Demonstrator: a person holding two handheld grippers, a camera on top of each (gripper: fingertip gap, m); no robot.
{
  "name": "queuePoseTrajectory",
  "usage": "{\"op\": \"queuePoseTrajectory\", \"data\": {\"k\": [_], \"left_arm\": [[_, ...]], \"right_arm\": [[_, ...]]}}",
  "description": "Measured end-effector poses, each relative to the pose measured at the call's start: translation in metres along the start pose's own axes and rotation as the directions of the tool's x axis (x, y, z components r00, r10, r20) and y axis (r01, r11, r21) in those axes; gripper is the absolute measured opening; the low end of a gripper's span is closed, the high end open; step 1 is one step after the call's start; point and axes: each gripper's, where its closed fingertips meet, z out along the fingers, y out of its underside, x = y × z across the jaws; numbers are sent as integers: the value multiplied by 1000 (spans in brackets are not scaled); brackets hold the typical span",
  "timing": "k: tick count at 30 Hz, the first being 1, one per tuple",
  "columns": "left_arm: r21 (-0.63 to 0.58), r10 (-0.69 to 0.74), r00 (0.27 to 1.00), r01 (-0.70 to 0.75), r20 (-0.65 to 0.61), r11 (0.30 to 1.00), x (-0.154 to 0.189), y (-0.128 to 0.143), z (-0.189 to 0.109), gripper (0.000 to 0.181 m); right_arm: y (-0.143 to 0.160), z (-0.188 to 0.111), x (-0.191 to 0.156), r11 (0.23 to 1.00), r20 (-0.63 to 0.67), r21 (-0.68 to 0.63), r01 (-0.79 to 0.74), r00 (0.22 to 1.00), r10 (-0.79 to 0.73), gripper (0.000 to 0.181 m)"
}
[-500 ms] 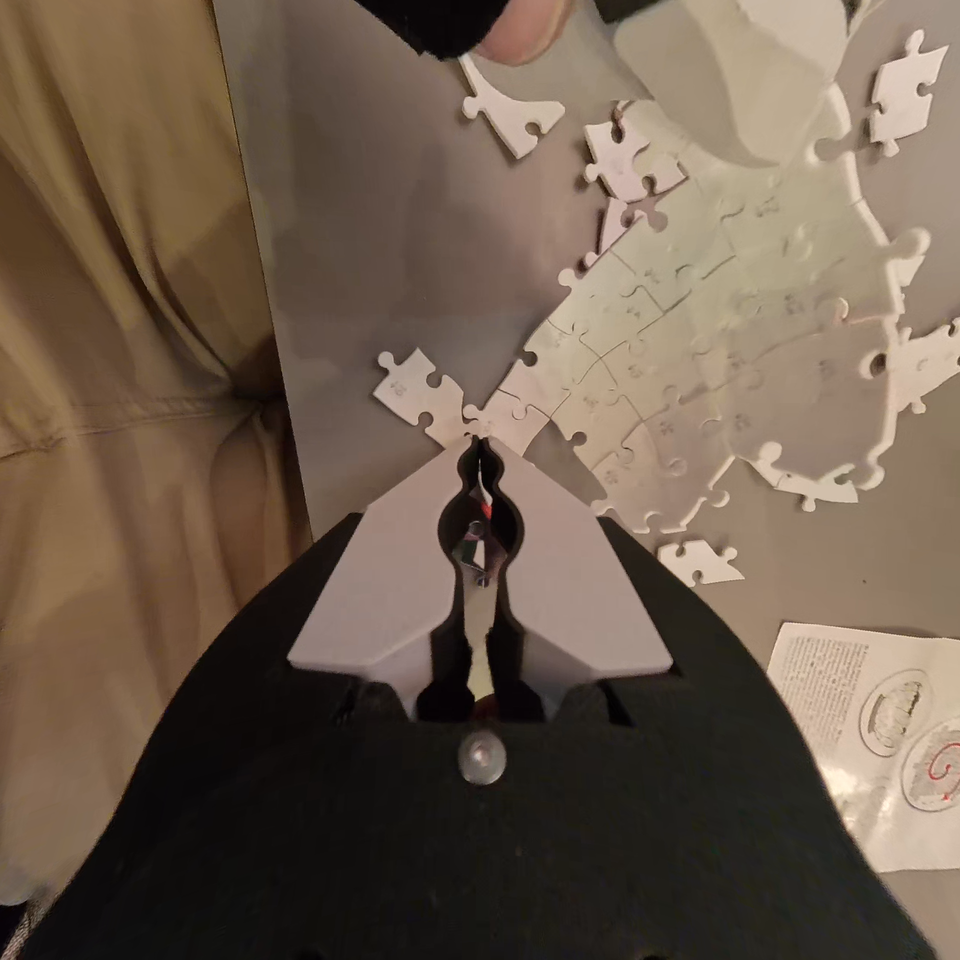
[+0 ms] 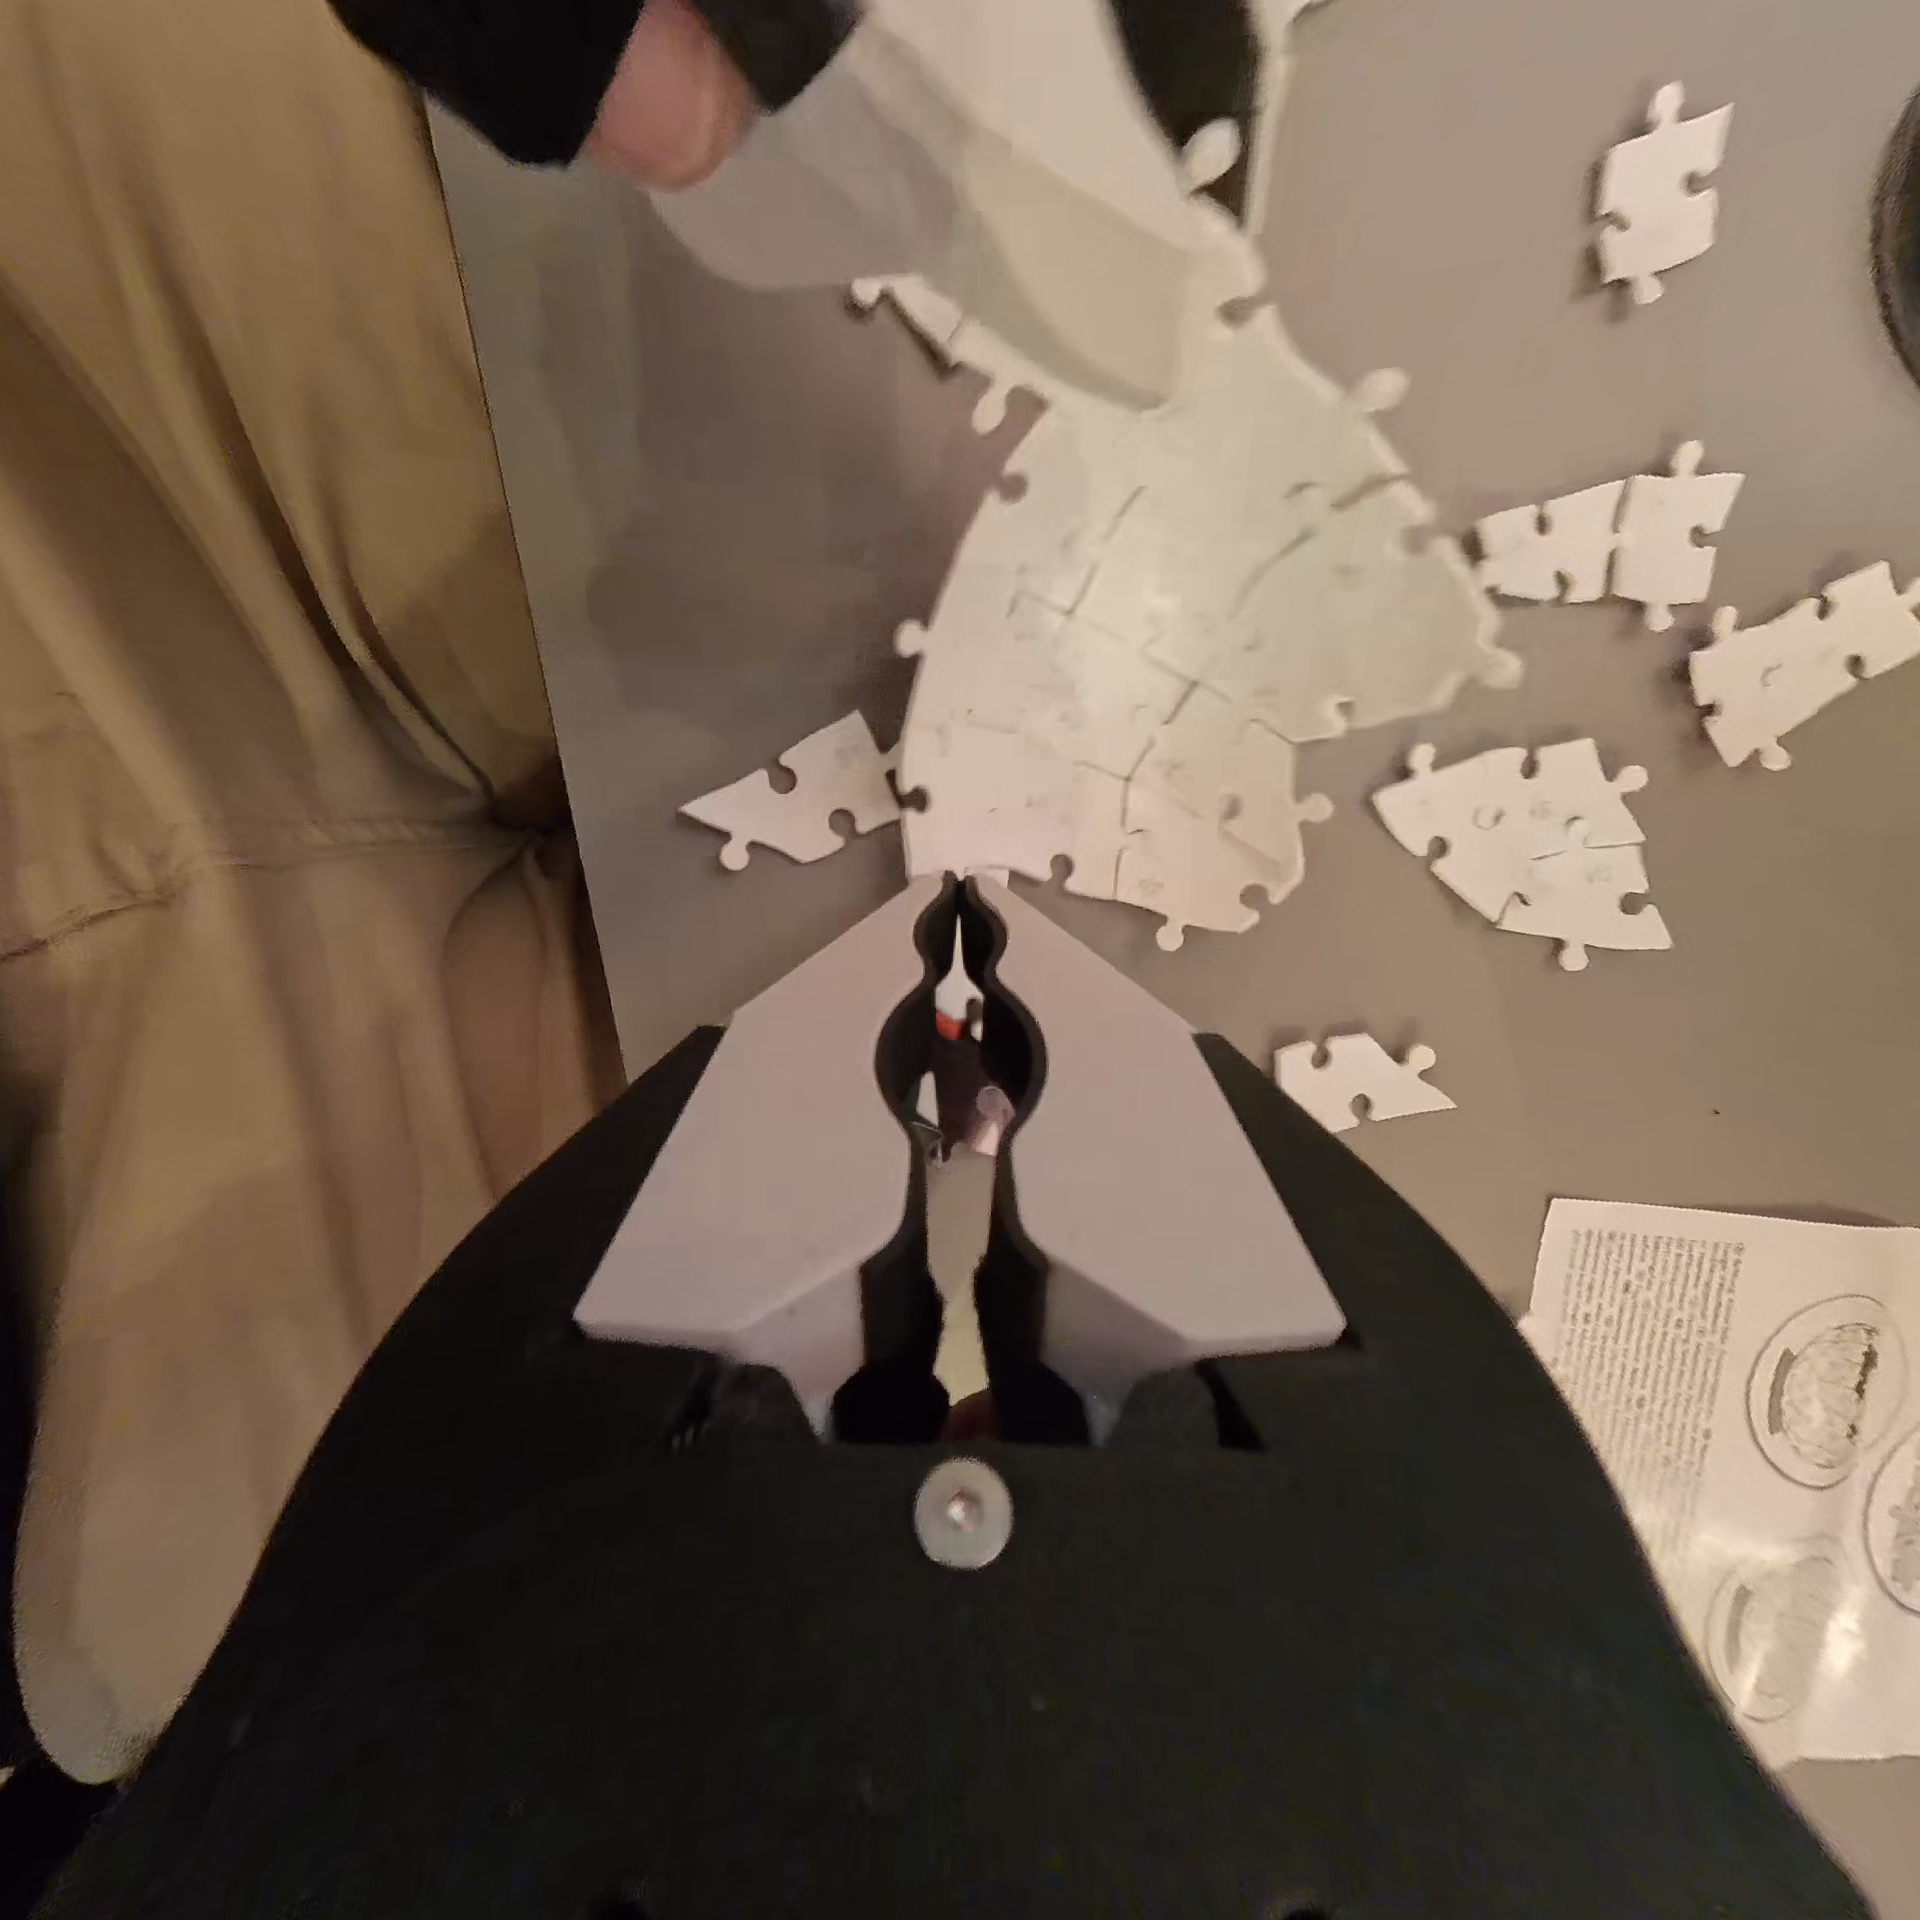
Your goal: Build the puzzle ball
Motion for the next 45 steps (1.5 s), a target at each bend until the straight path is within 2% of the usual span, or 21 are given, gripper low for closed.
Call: {"op": "queuePoseTrajectory", "data": {"k": [5, 11, 16, 18, 21, 23, 26, 28, 33, 39, 45], "left_arm": [[-19, -12, 998, 11, -60, 1000, -5, -5, -7, 37], [-29, 42, 985, -48, -170, 998, -12, -19, -5, 49], [-201, 176, 966, -213, -187, 956, -22, 2, 26, 63], [-240, 187, 957, -239, -220, 941, -22, 9, 34, 66], [-283, 166, 949, -242, -267, 928, -16, 18, 42, 63], [-304, 171, 952, -246, -253, 920, -17, 24, 46, 53], [-327, 193, 948, -272, -254, 905, -14, 31, 48, 28], [-307, 189, 948, -265, -256, 914, -9, 29, 49, 17], [-225, 193, 960, -237, -201, 945, -10, 9, 43, 4], [-160, 190, 977, -204, -99, 966, -31, -4, 29, 2], [-148, 181, 980, -191, -80, 970, -37, -7, 24, 2]], "right_arm": [[-6, -22, 16, 989, 18, 116, -95, 995, 93, 0], [1, -28, 31, 976, 11, 151, -157, 988, 157, 0], [-2, -30, 38, 964, 4, 188, -188, 982, 191, 0], [0, -30, 40, 962, 2, 189, -198, 980, 201, 0], [1, -29, 42, 959, 8, 192, -209, 977, 211, 0], [1, -28, 41, 957, 18, 195, -215, 976, 215, 0], [2, -26, 41, 957, 23, 193, -217, 976, 217, 0], [2, -27, 42, 955, 27, 198, -219, 976, 218, 0], [-2, -34, 42, 946, 47, 230, -229, 973, 224, 0], [-4, -37, 30, 952, 107, 227, -207, 977, 187, 0], [2, -10, 1, 989, 148, 97, -115, 984, 100, 3]]}}
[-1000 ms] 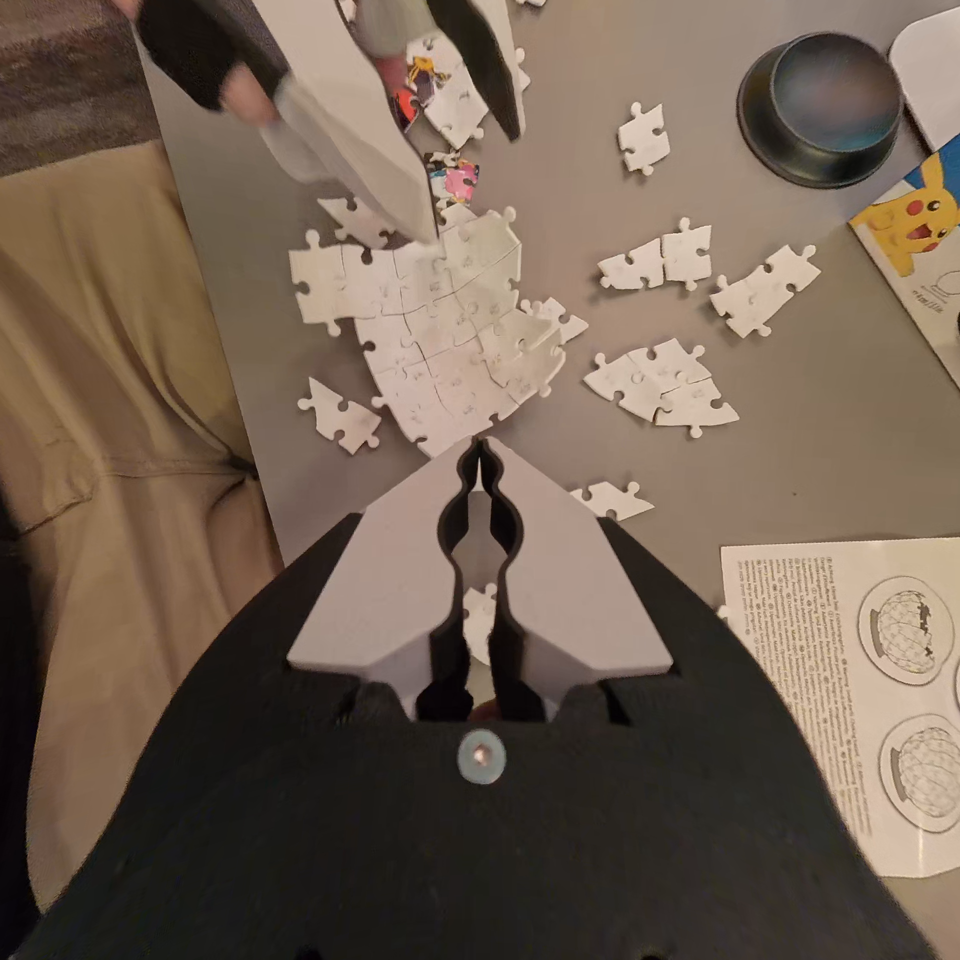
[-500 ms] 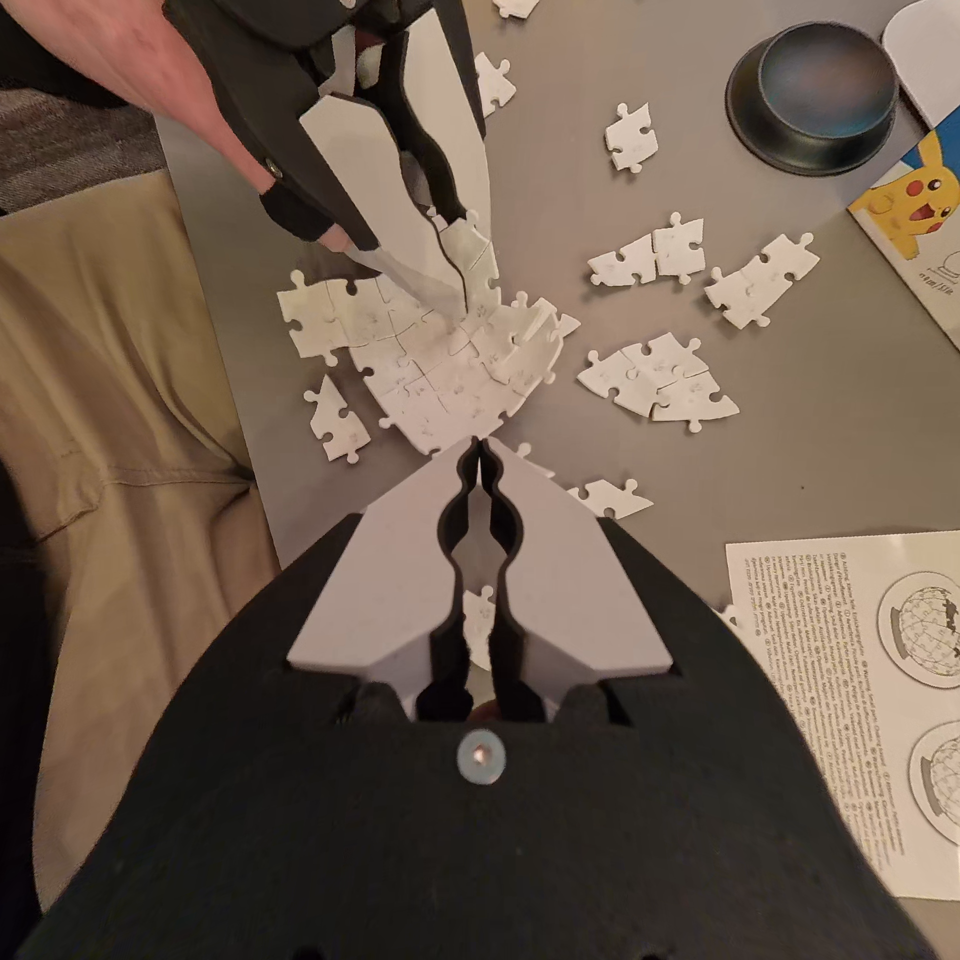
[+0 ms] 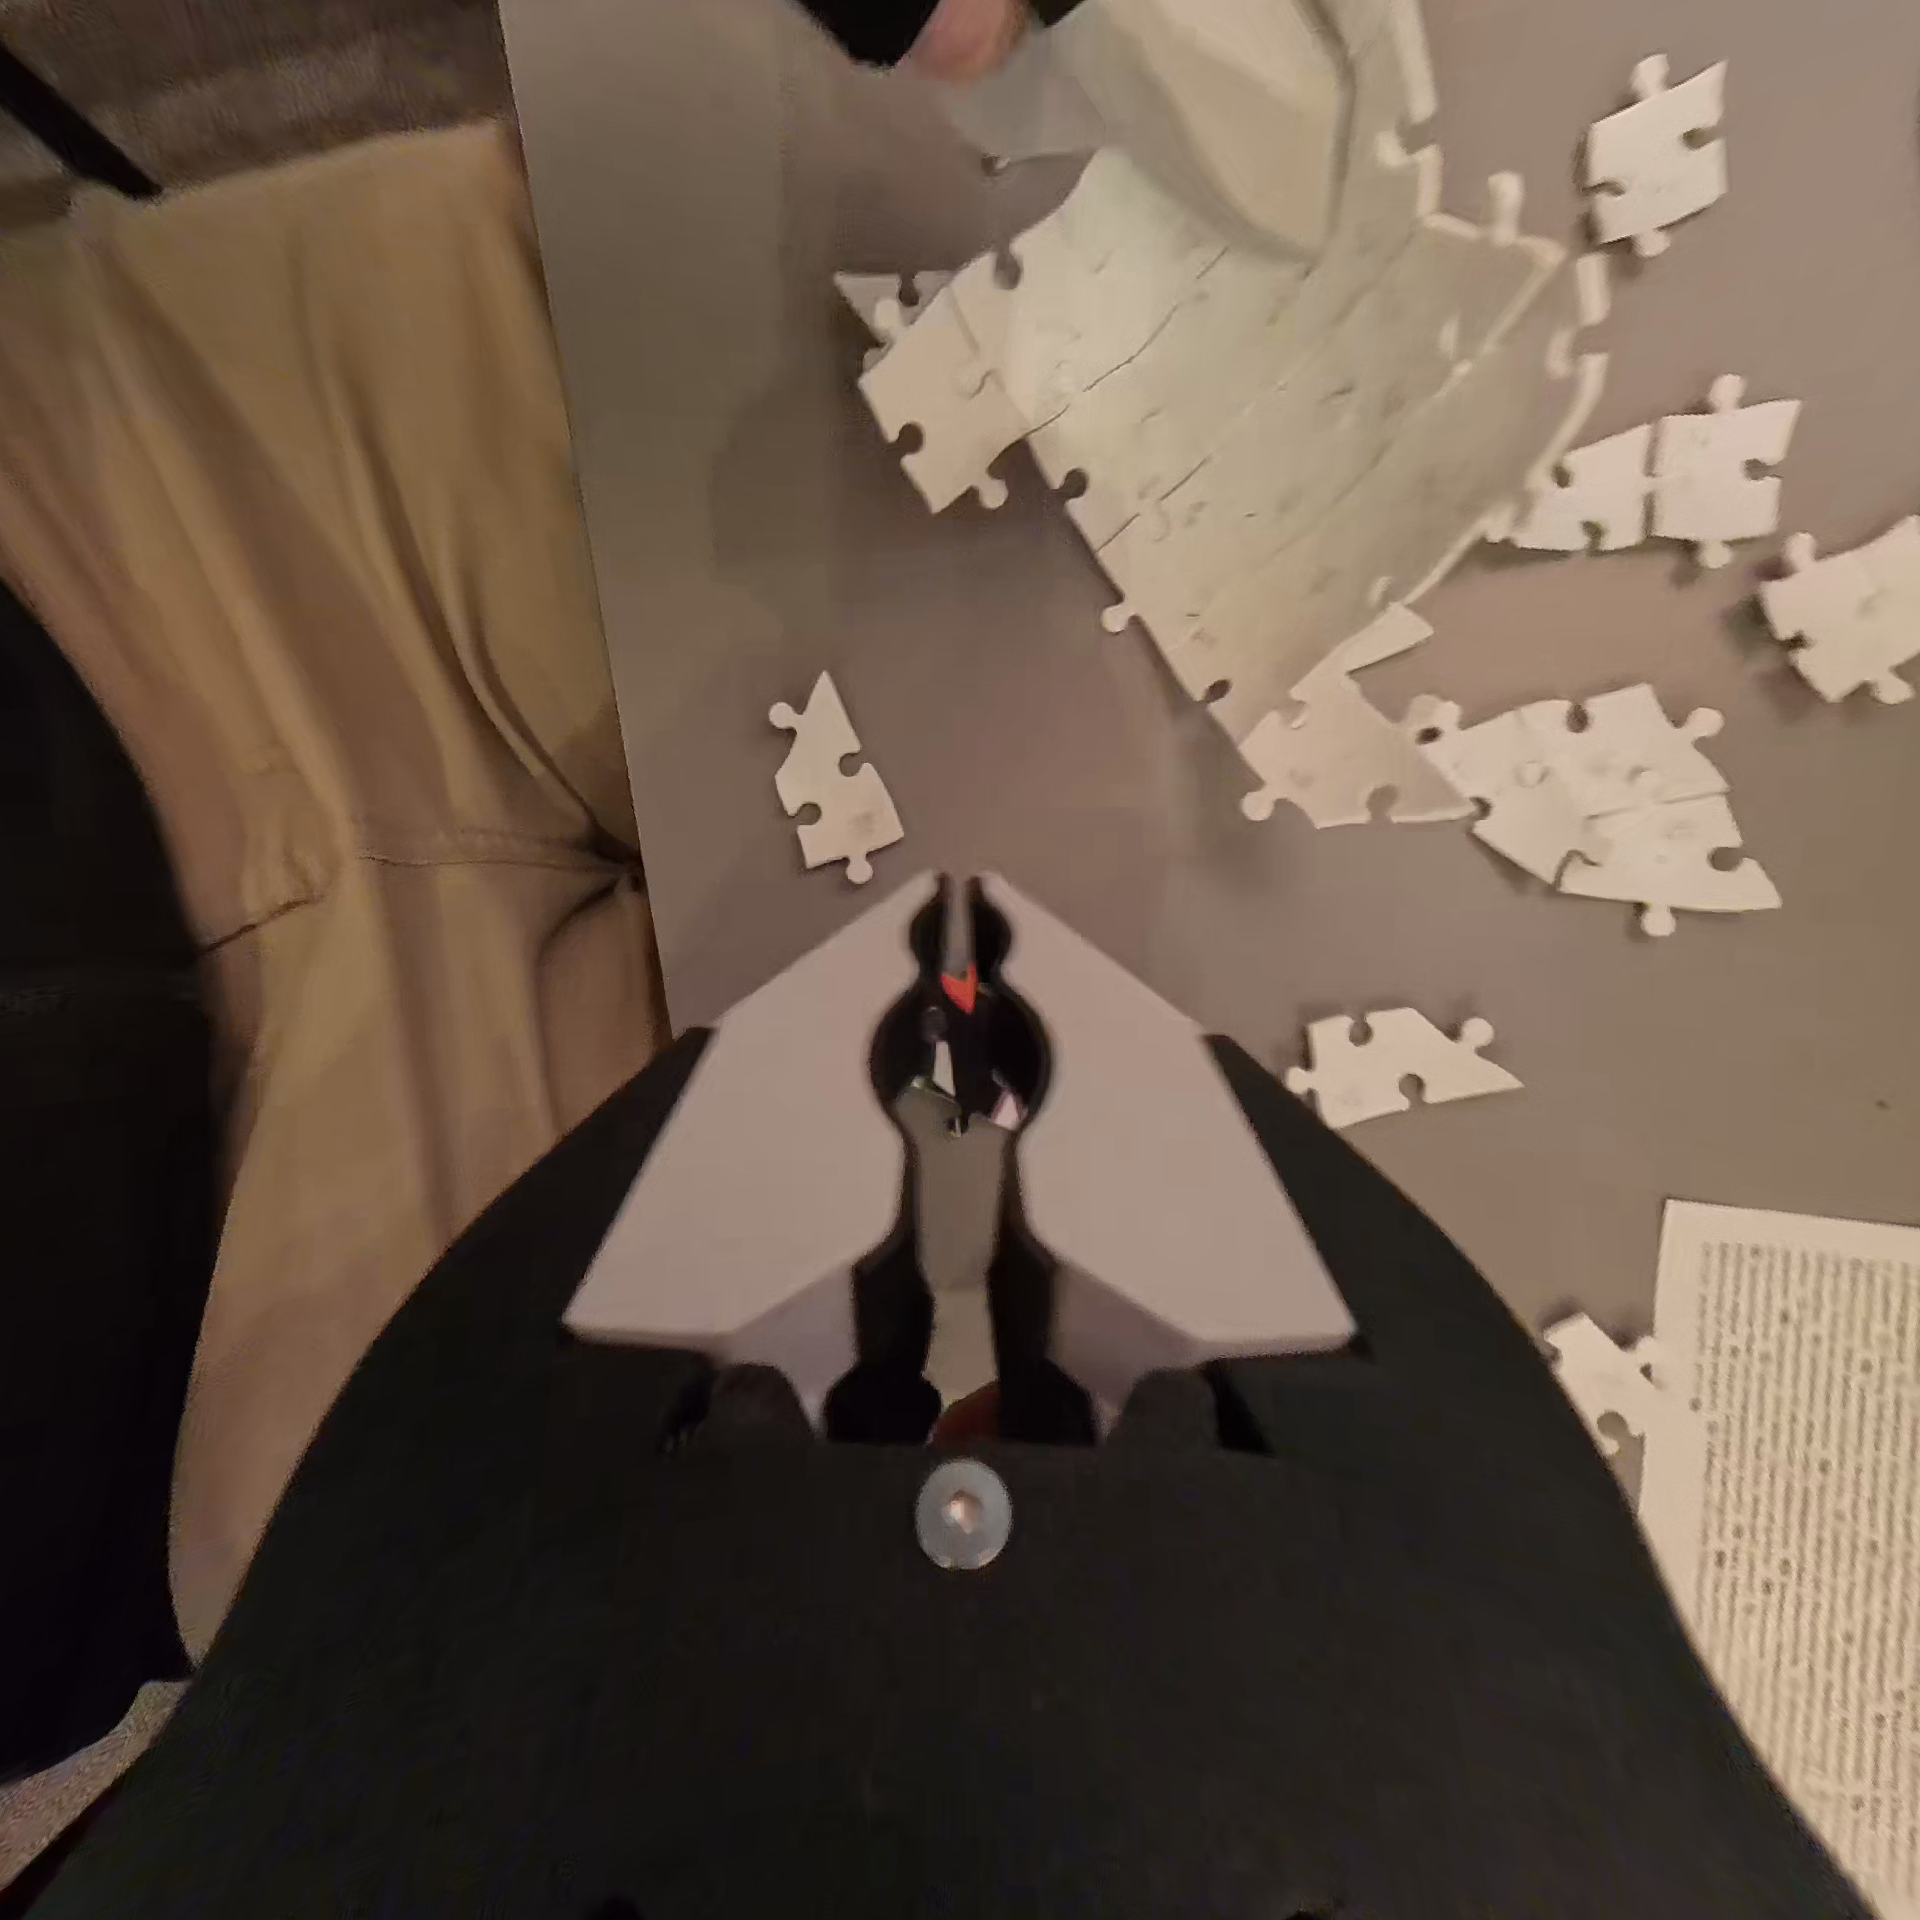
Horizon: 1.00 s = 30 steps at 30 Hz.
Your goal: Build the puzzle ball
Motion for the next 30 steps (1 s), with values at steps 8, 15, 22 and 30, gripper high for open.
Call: {"op": "queuePoseTrajectory", "data": {"k": [8, 15, 22, 30], "left_arm": [[5, 1, 1000, -1, 7, 1000, 0, 0, -2, 2], [1, 6, 1000, -6, 9, 1000, 3, 1, -2, 2], [0, 4, 1000, -4, 12, 1000, 3, 2, -4, 2], [0, 0, 1000, 0, 6, 1000, 1, 3, -6, 2]], "right_arm": [[1, 27, -13, 995, -5, -78, 62, 998, -63, 29], [-1, 33, -18, 993, 6, -88, 78, 997, -77, 14], [5, 29, -10, 995, -11, -92, 43, 999, -44, 0], [1, 12, -7, 999, 9, -26, 24, 1000, -24, 19]]}}
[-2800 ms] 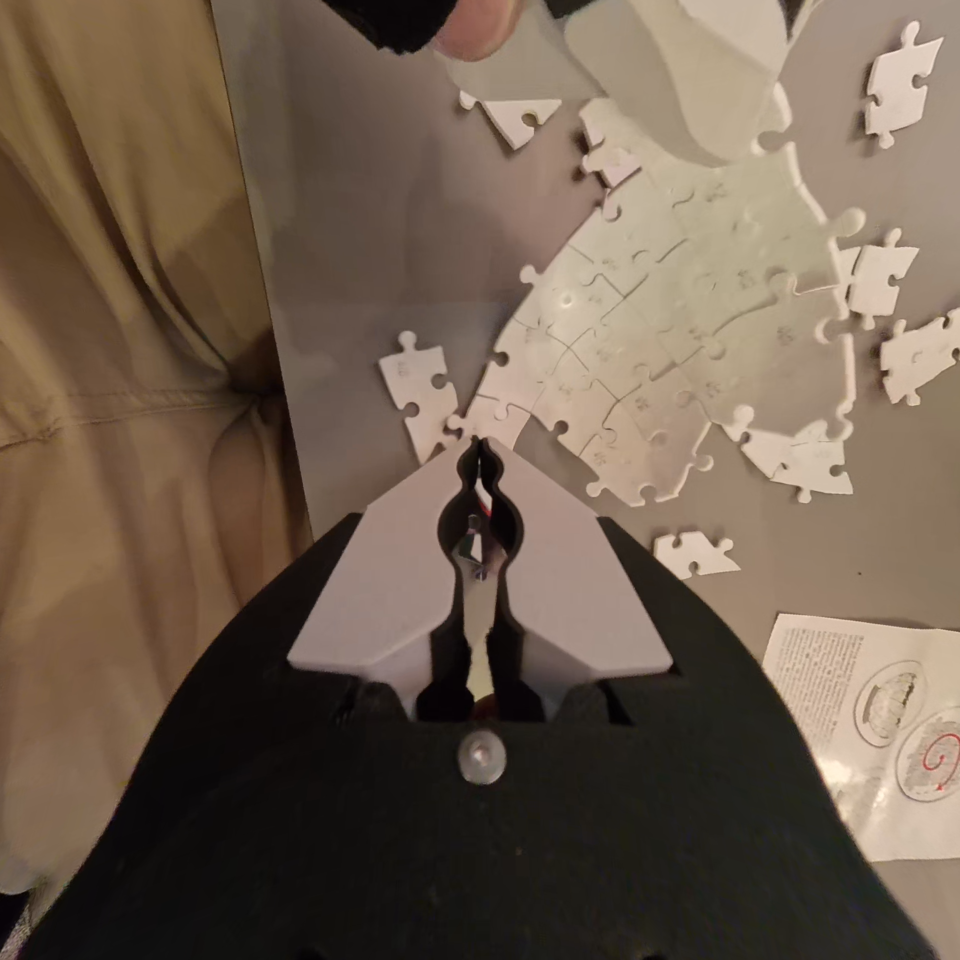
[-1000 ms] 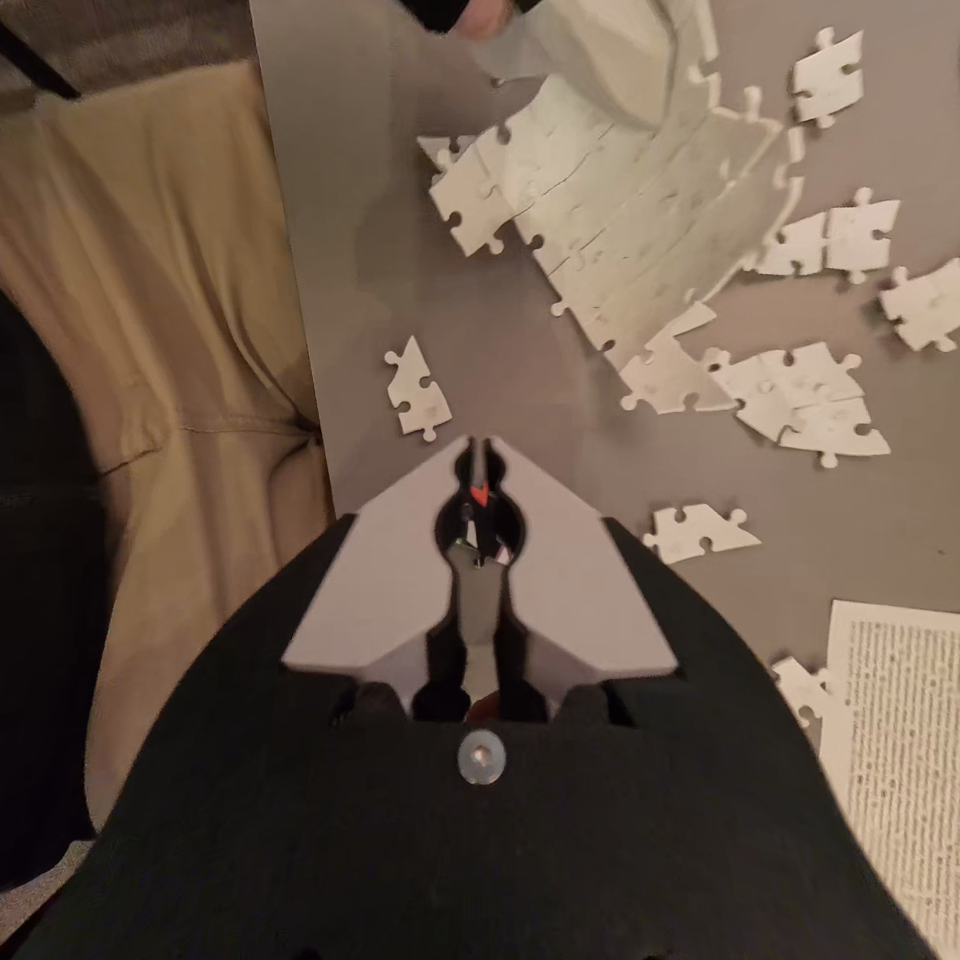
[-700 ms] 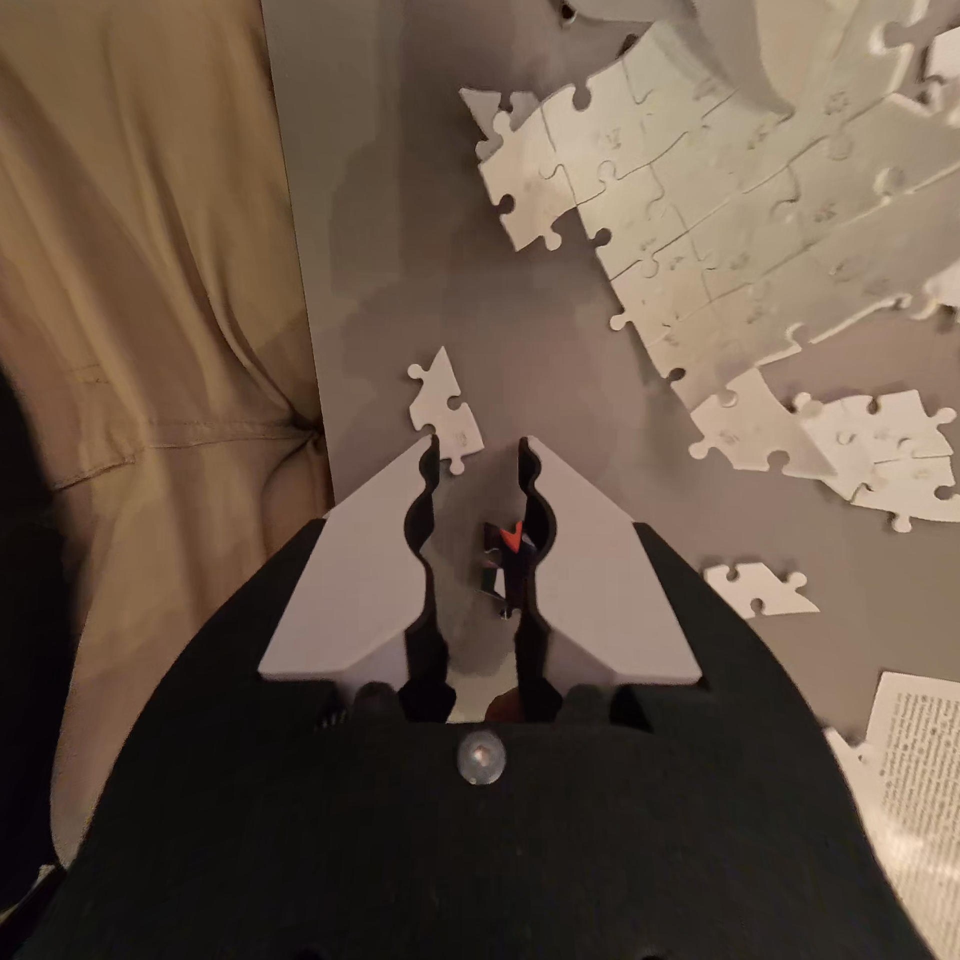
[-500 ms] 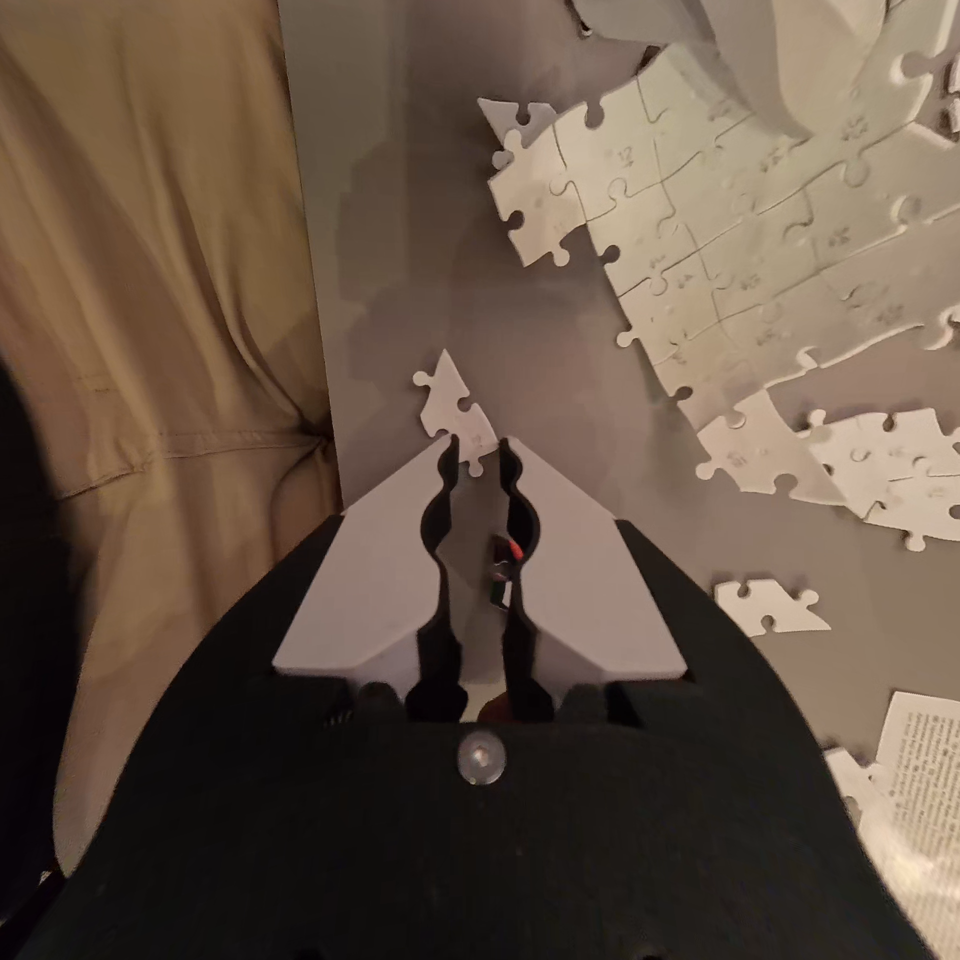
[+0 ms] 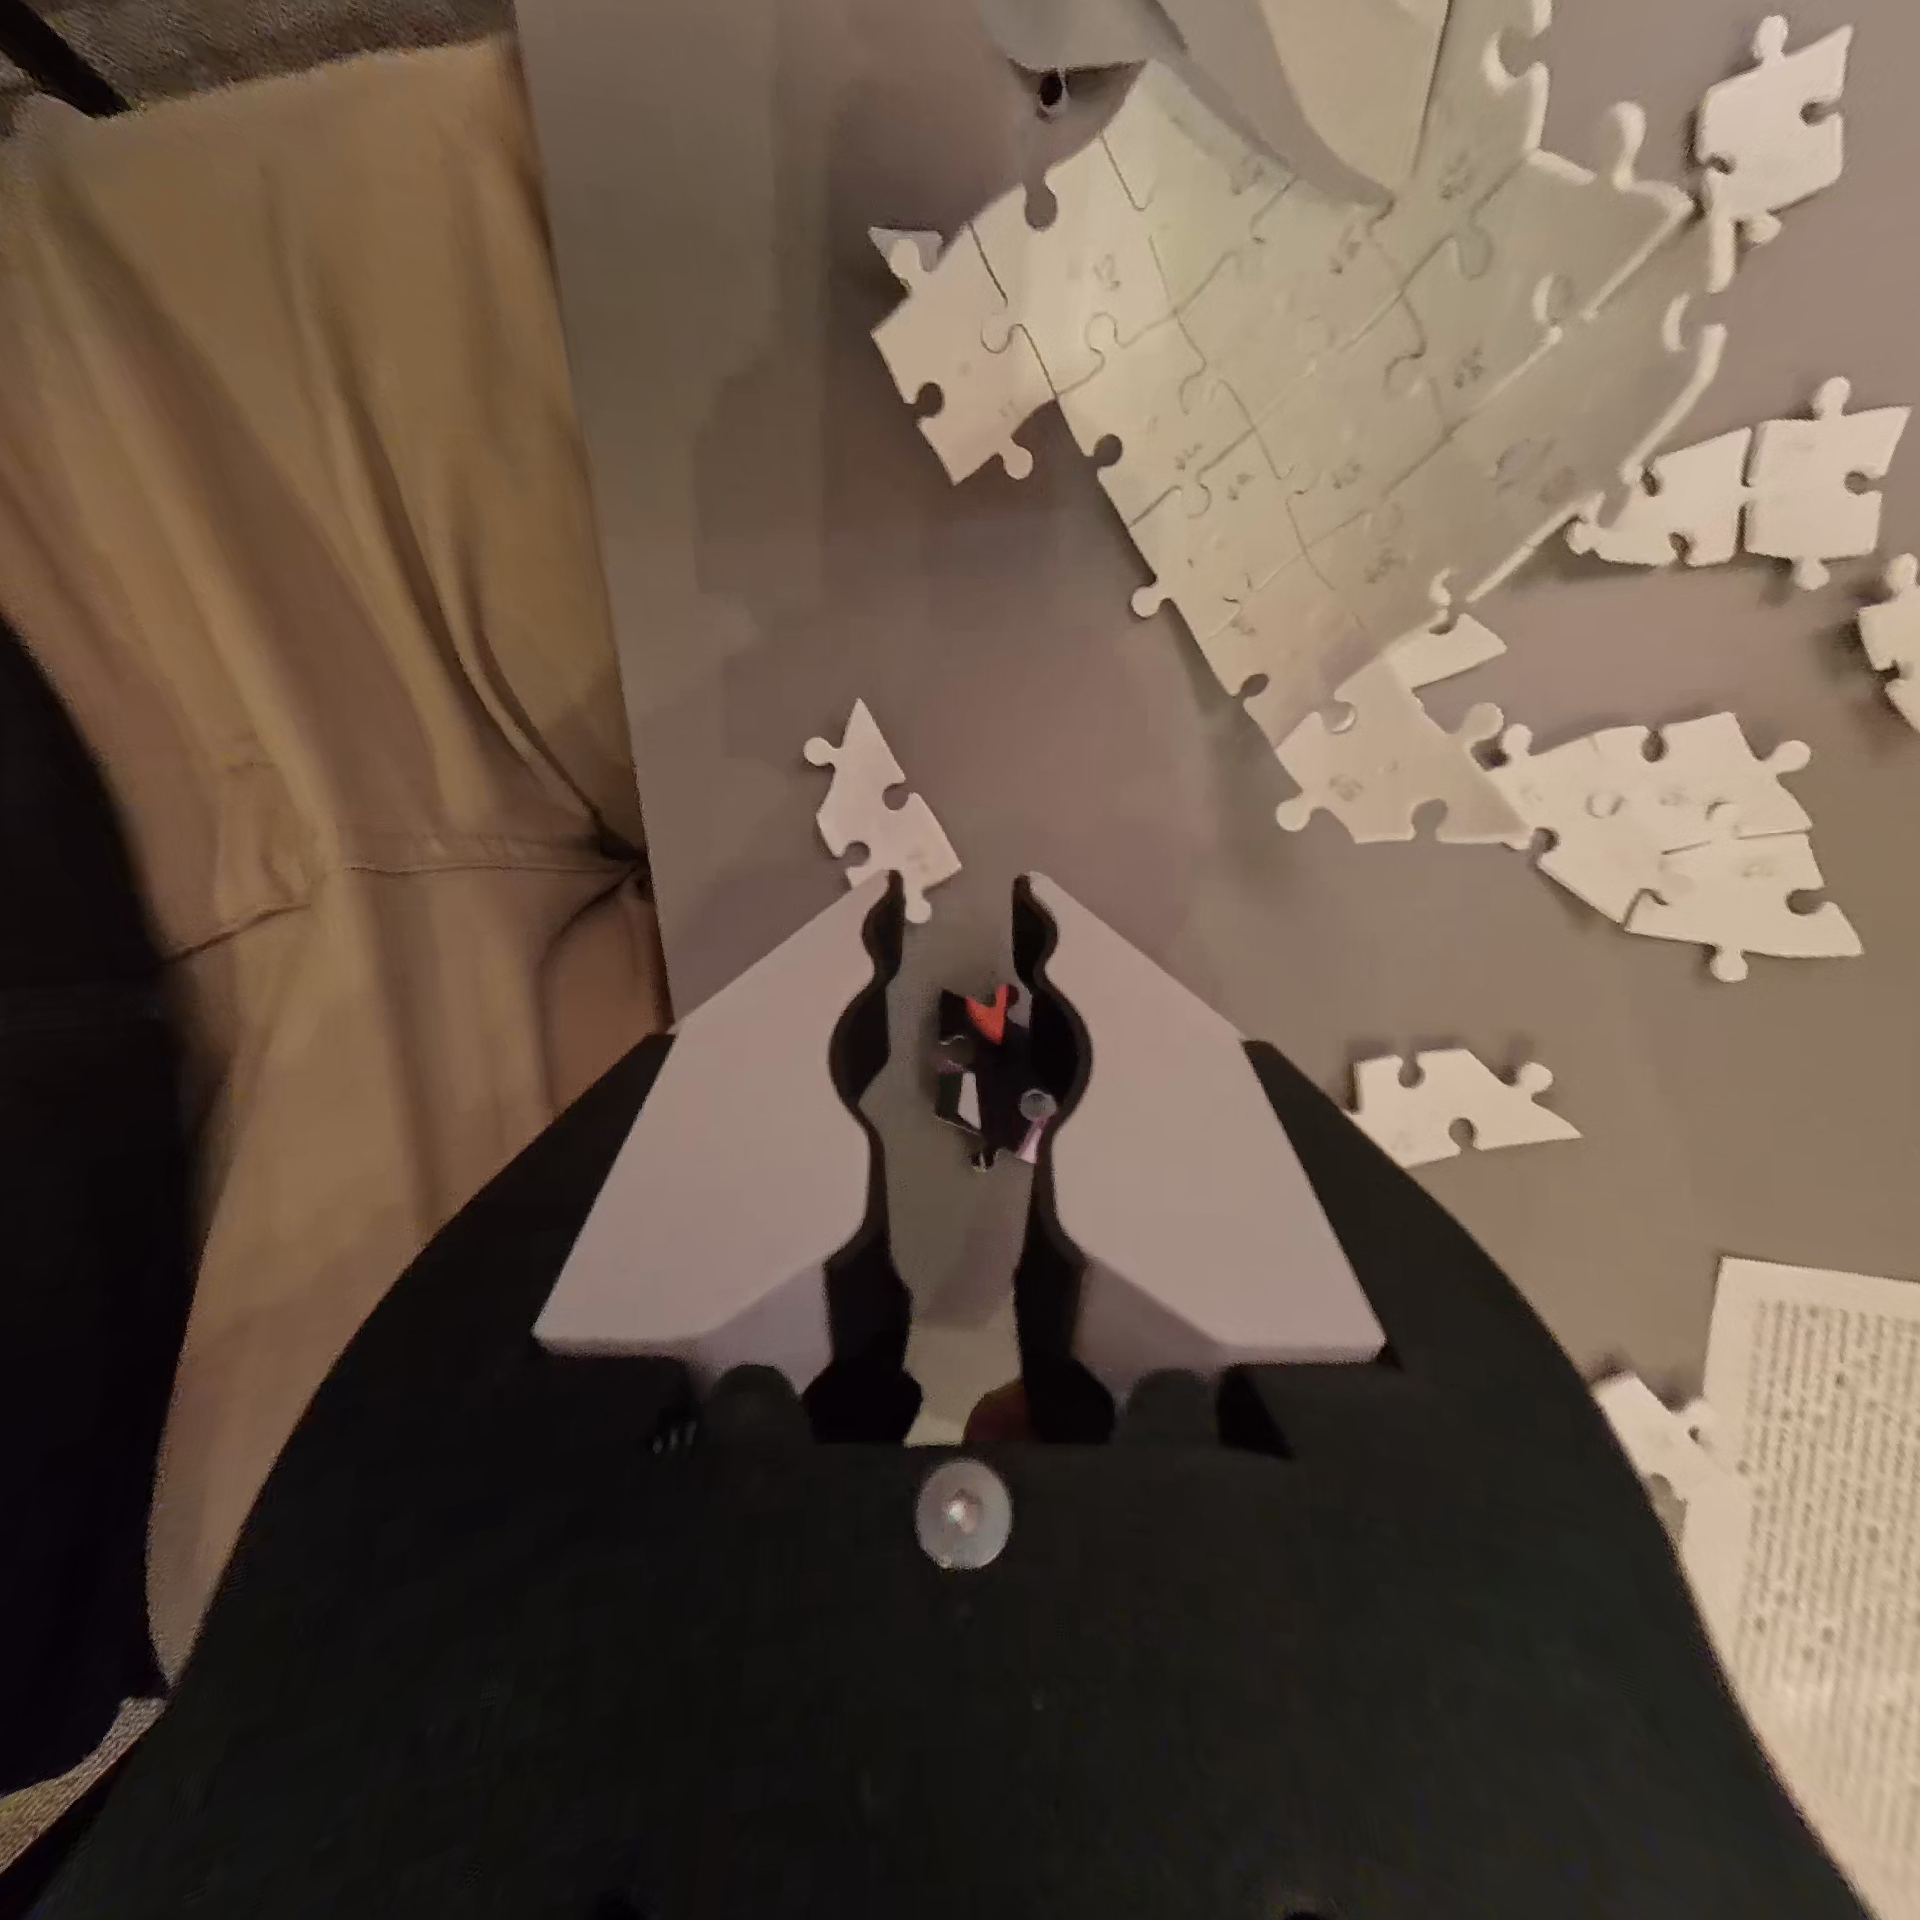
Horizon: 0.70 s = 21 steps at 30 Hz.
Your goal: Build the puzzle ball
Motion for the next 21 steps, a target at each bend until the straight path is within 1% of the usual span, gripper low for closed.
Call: {"op": "queuePoseTrajectory", "data": {"k": [2, 4, 6, 7, 8, 13, 17, 21], "left_arm": [[-1, 0, 1000, 0, -2, 1000, 0, 0, 1, 2], [-2, 1, 1000, -1, -4, 1000, 1, 0, 2, 2], [-1, 2, 1000, -2, -5, 1000, 2, 0, 2, 2], [-1, 3, 1000, -3, -5, 1000, 3, 0, 2, 2], [-2, 4, 1000, -4, -5, 1000, 3, 0, 2, 2], [-1, 9, 1000, -9, 0, 1000, 5, 0, 0, 2], [2, 7, 1000, -7, 8, 1000, 3, -1, -1, 2], [13, -14, 1000, 13, 23, 1000, -1, -1, -2, 2]], "right_arm": [[2, 5, -6, 1000, 26, -24, 14, 1000, -14, 30], [6, 14, -9, 996, 17, -65, 59, 998, -58, 31], [5, 18, -7, 994, -16, -76, 73, 997, -74, 26], [5, 19, -8, 995, -11, -82, 62, 998, -63, 16], [4, 19, -7, 995, -15, -81, 58, 998, -60, 14], [5, 18, -7, 995, -17, -80, 54, 998, -55, 13], [9, 14, 0, 994, -49, -96, 45, 998, -50, 13], [12, 3, 14, 998, -75, -65, -19, 997, 14, 13]]}}
